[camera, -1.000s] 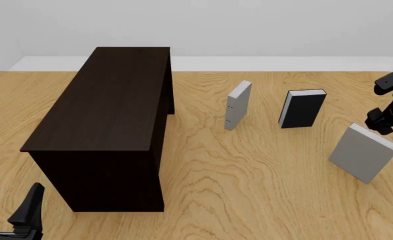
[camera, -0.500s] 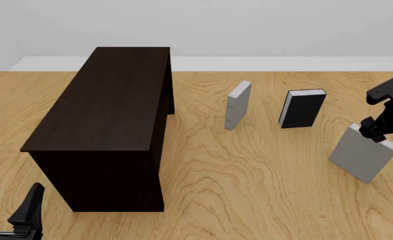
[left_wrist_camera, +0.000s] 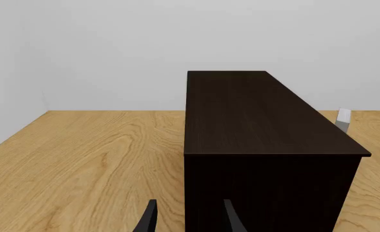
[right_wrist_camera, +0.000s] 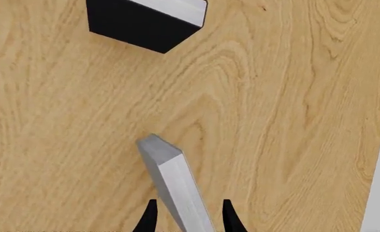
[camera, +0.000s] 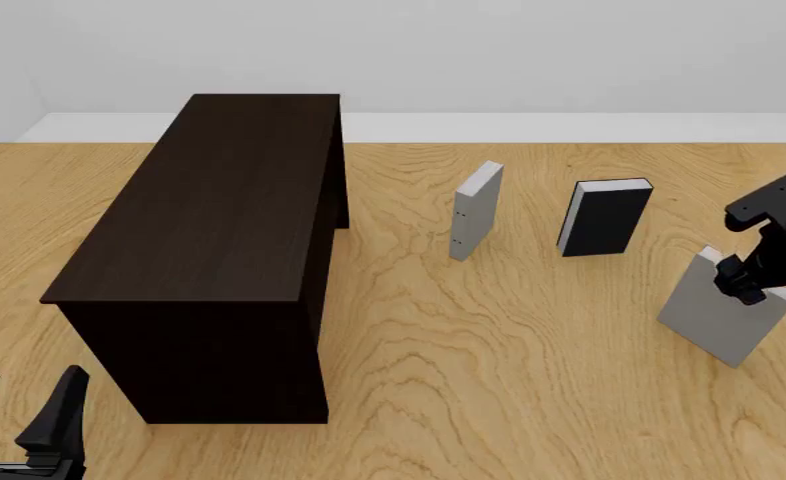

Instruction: Pick up the book on the right and place it under the cabinet shelf.

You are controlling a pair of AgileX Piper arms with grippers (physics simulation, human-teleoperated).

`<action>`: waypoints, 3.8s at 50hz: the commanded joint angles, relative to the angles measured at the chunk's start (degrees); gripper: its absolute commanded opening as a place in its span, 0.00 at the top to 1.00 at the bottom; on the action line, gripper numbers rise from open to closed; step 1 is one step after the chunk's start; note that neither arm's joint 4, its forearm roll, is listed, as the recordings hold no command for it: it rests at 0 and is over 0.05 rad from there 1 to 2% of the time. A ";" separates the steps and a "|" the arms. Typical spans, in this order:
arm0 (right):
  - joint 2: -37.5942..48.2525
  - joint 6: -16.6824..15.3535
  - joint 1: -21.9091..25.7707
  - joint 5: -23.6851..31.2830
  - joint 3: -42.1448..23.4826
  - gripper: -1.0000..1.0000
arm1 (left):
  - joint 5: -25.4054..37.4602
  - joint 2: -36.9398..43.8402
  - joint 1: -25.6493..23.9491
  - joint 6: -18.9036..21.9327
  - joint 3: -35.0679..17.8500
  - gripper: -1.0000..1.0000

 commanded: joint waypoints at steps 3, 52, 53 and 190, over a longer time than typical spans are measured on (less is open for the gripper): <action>1.34 -1.19 -1.07 -0.40 0.79 0.00 | 0.00 0.00 0.00 0.00 0.00 0.00; -2.14 0.89 4.33 0.70 3.26 1.00 | 0.00 0.00 0.00 0.00 0.00 0.00; -2.69 1.23 5.04 0.98 3.22 1.00 | 0.00 0.00 0.00 0.00 0.00 0.00; -42.11 42.33 40.67 -11.51 17.06 1.00 | 0.00 0.00 0.00 0.00 0.00 0.00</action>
